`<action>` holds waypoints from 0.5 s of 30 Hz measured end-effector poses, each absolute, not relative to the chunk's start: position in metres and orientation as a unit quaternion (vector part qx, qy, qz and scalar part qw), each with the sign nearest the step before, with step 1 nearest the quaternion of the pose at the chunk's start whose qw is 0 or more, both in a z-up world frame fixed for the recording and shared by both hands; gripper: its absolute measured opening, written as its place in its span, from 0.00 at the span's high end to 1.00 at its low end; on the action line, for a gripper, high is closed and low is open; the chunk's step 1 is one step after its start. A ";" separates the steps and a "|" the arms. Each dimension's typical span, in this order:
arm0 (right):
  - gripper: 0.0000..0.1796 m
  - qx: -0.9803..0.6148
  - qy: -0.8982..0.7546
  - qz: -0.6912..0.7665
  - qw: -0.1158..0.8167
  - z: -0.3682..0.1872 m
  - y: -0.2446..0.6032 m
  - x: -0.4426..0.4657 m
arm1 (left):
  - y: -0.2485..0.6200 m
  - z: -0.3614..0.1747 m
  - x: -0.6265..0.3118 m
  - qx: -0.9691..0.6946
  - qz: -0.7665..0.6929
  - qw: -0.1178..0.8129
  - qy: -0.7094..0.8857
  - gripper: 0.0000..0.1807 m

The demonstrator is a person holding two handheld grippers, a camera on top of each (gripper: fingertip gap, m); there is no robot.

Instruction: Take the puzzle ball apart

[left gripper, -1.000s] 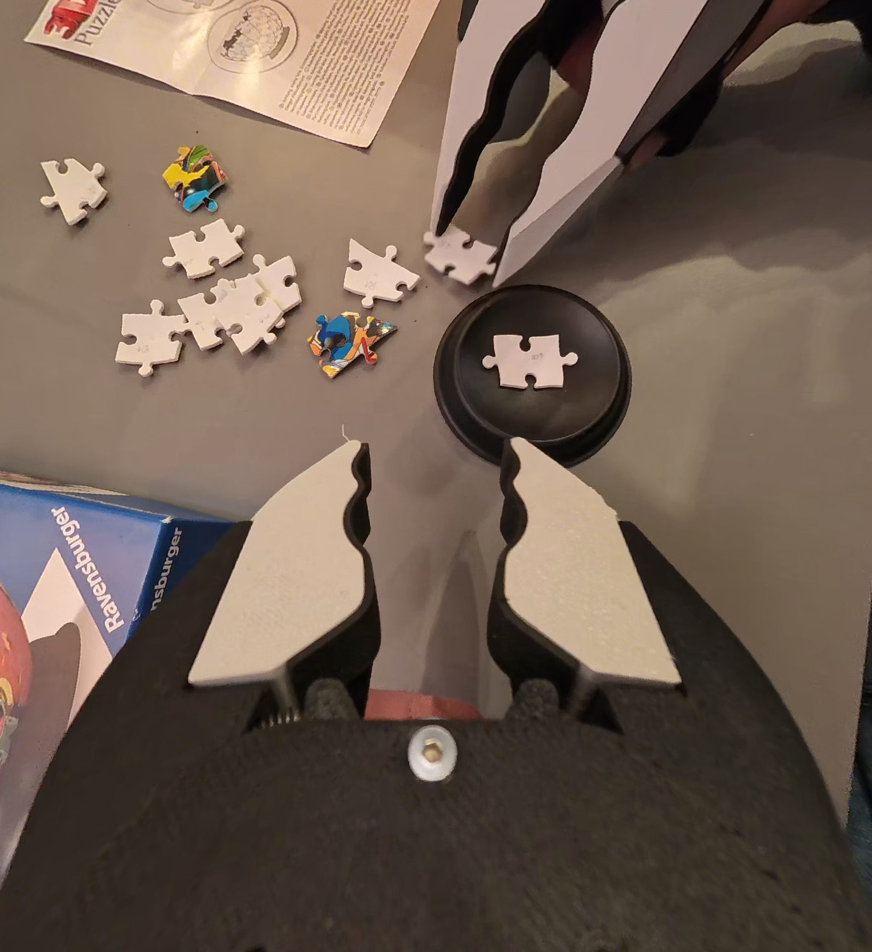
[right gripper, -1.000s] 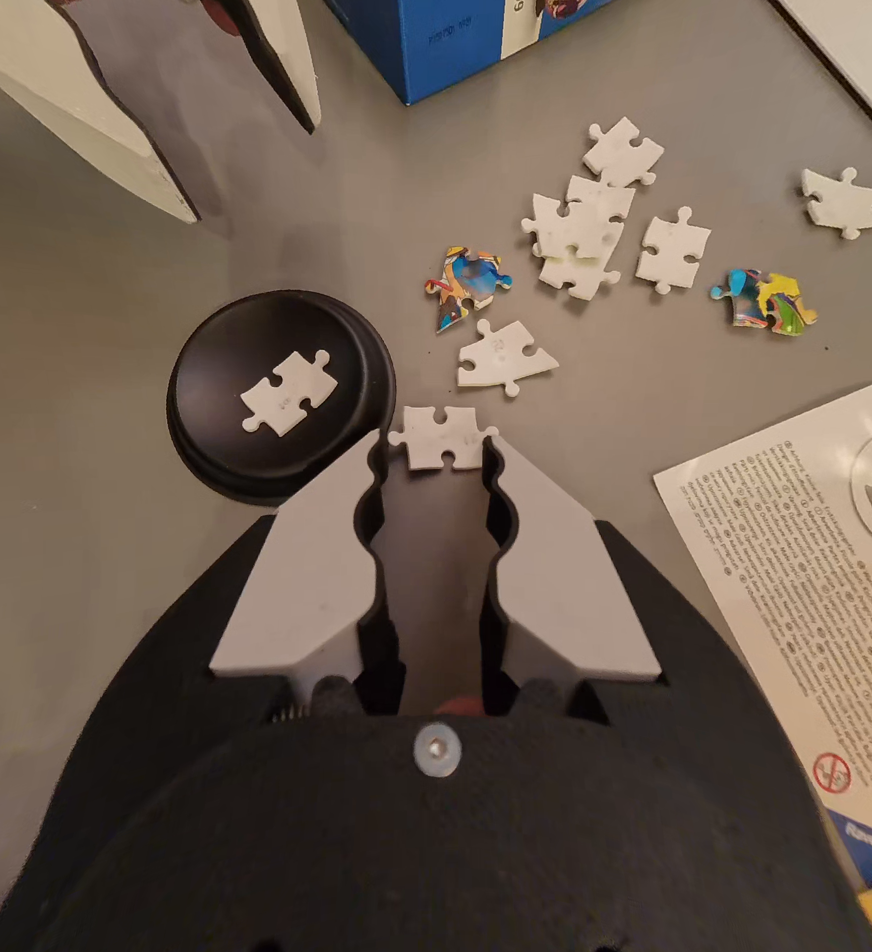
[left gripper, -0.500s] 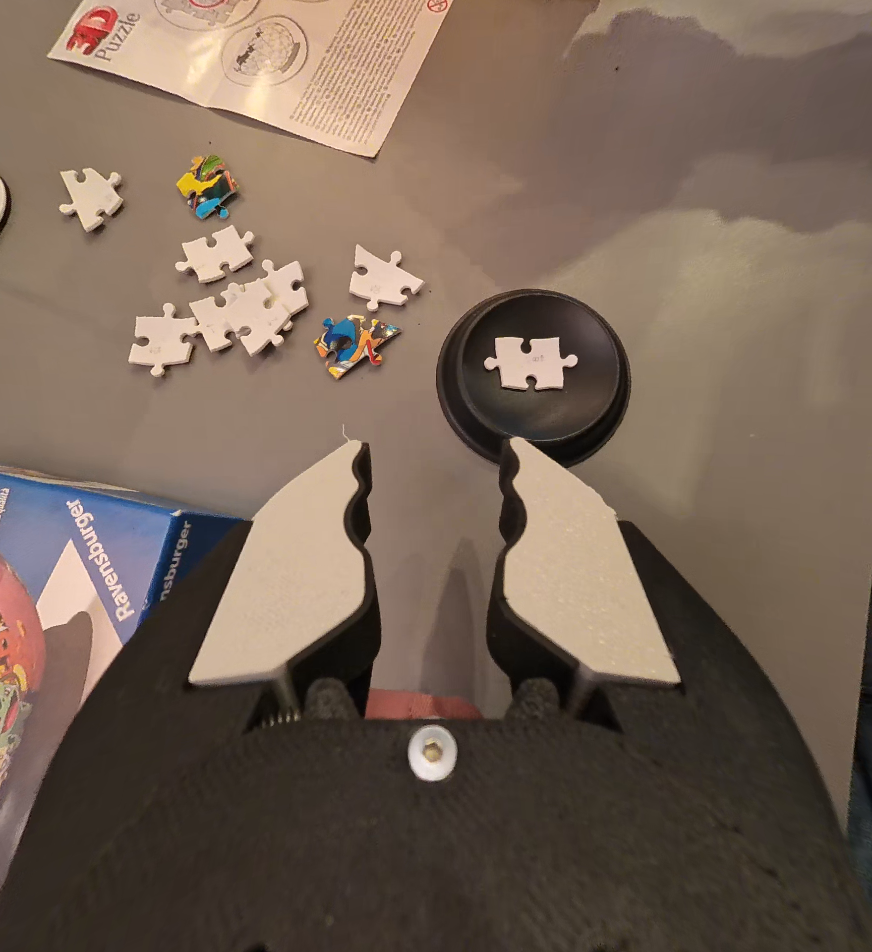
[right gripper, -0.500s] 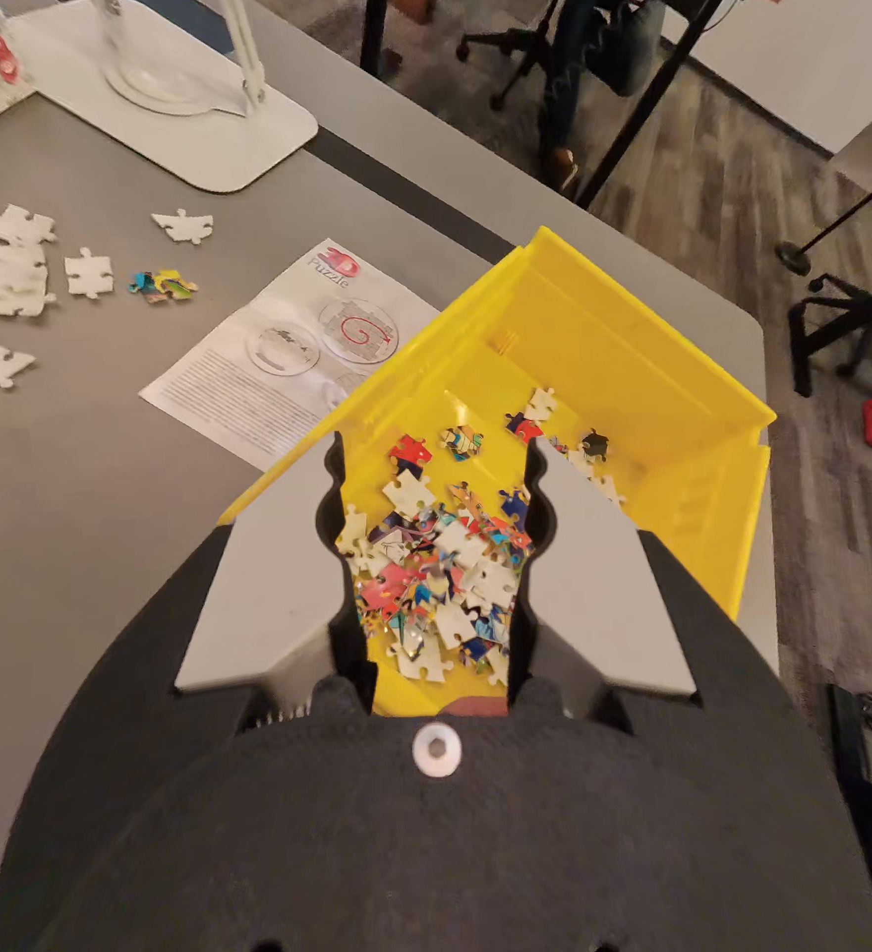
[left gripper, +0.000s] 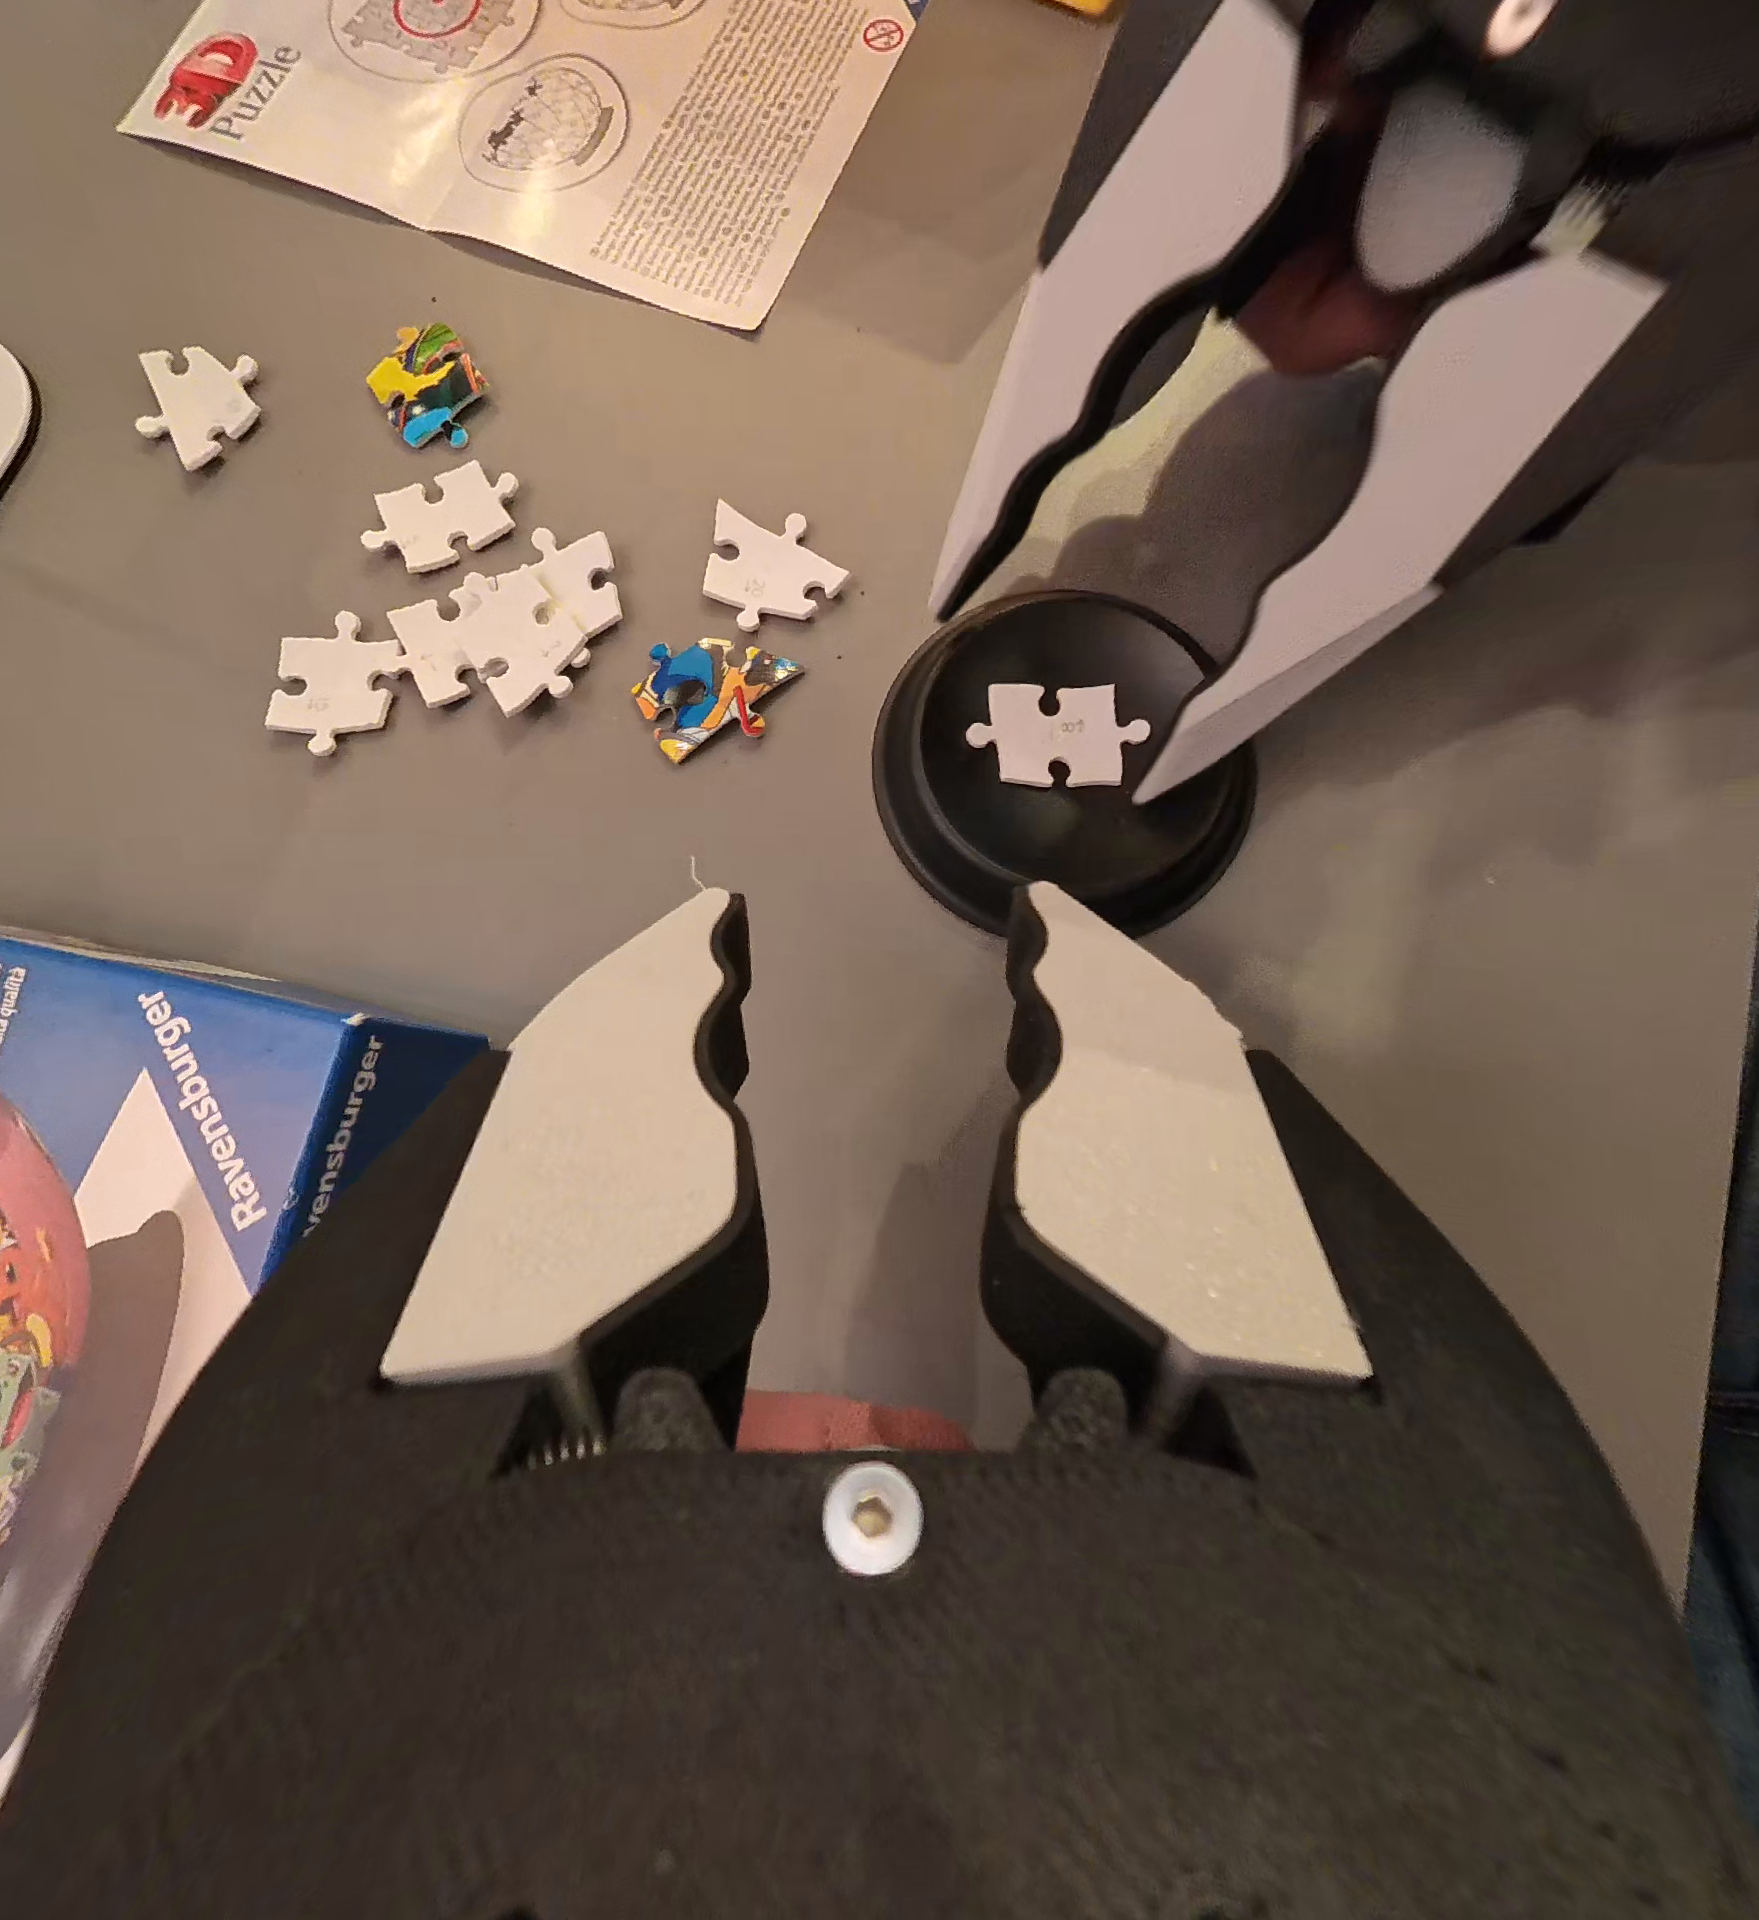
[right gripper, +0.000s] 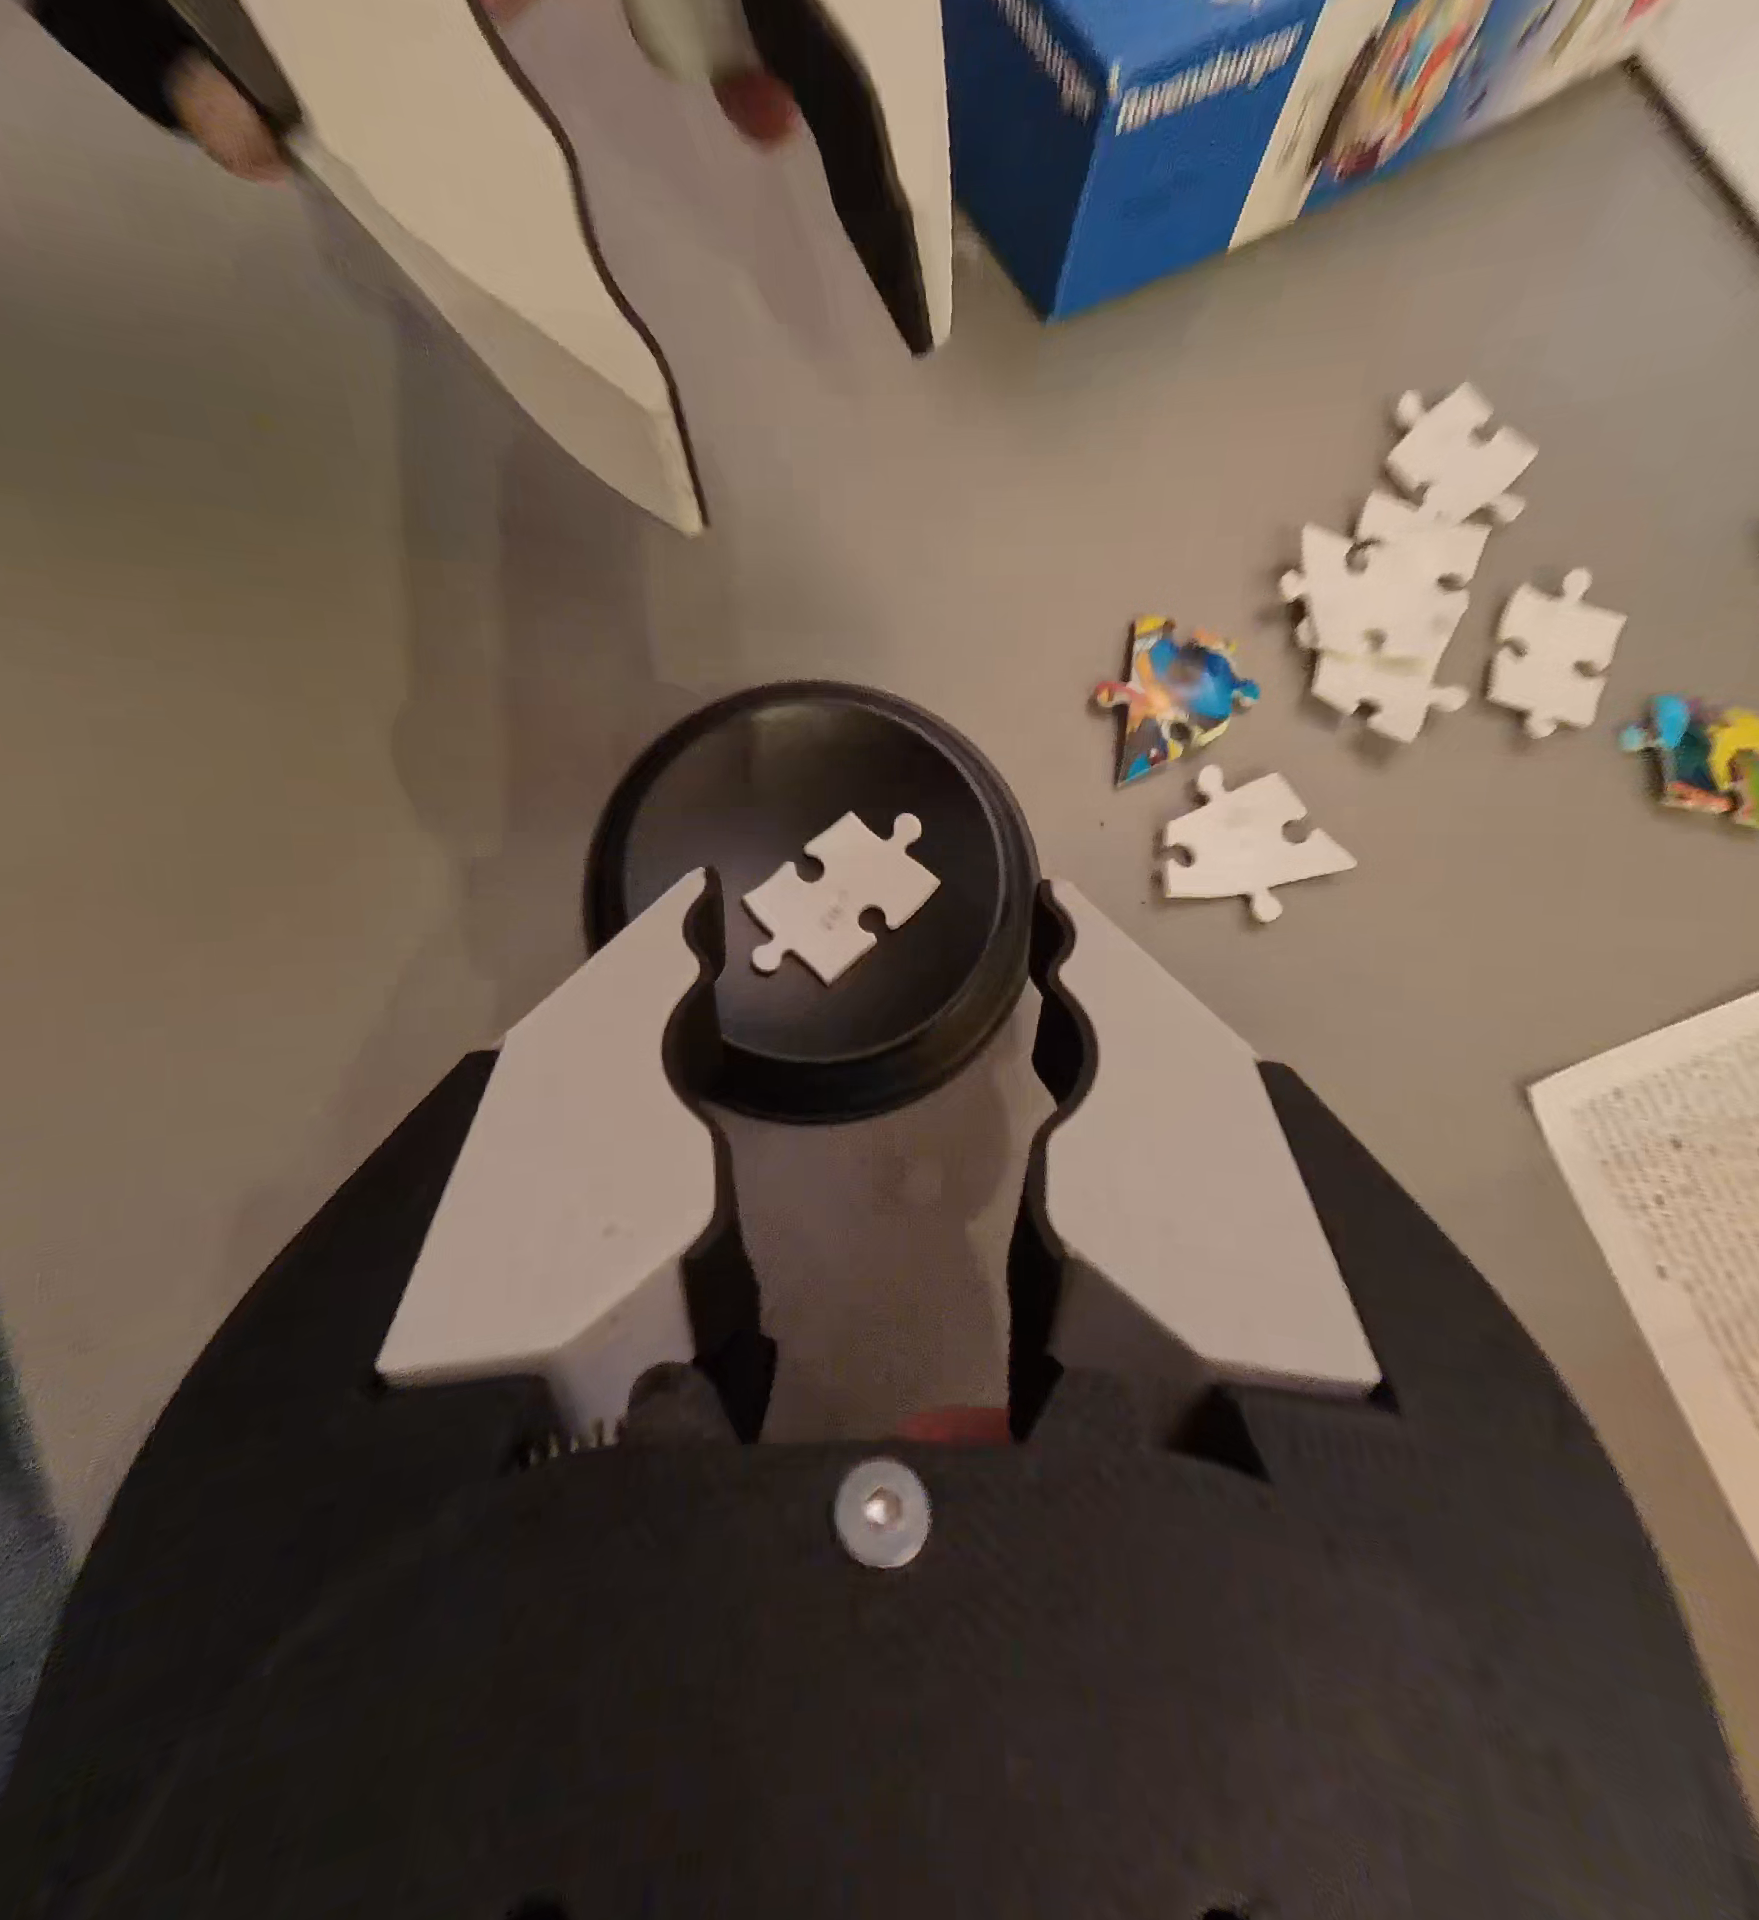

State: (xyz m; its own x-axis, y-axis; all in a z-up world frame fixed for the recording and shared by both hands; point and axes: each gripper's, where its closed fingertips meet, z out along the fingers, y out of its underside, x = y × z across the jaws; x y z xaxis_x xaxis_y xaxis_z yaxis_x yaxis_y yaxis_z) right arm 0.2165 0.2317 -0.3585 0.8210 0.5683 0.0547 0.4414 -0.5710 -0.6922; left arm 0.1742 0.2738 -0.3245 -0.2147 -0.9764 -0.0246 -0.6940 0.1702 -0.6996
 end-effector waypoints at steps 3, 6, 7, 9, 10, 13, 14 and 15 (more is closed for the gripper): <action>0.77 -0.883 -0.280 0.074 0.370 -0.363 0.236 0.221 | 0.272 -0.326 0.175 -0.575 -0.291 0.244 0.725 0.74; 0.84 -0.882 -0.267 0.080 0.381 -0.362 0.238 0.226 | 0.272 -0.328 0.175 -0.575 -0.293 0.243 0.725 0.74; 0.85 -0.882 -0.261 0.083 0.384 -0.361 0.239 0.229 | 0.272 -0.329 0.175 -0.575 -0.292 0.242 0.725 0.74; 0.90 -0.880 -0.246 0.096 0.395 -0.357 0.241 0.232 | 0.272 -0.329 0.175 -0.575 -0.291 0.242 0.725 0.74; 0.94 -0.876 -0.239 0.109 0.405 -0.352 0.241 0.233 | 0.273 -0.329 0.175 -0.575 -0.291 0.242 0.725 0.74; 0.99 -0.872 -0.226 0.121 0.418 -0.344 0.244 0.240 | 0.274 -0.328 0.175 -0.577 -0.292 0.244 0.723 0.74; 0.99 -0.870 -0.222 0.126 0.422 -0.340 0.244 0.241 | 0.274 -0.328 0.175 -0.577 -0.291 0.244 0.723 0.74; 1.00 -0.869 -0.220 0.132 0.424 -0.336 0.244 0.242 | 0.274 -0.328 0.175 -0.577 -0.290 0.244 0.723 0.74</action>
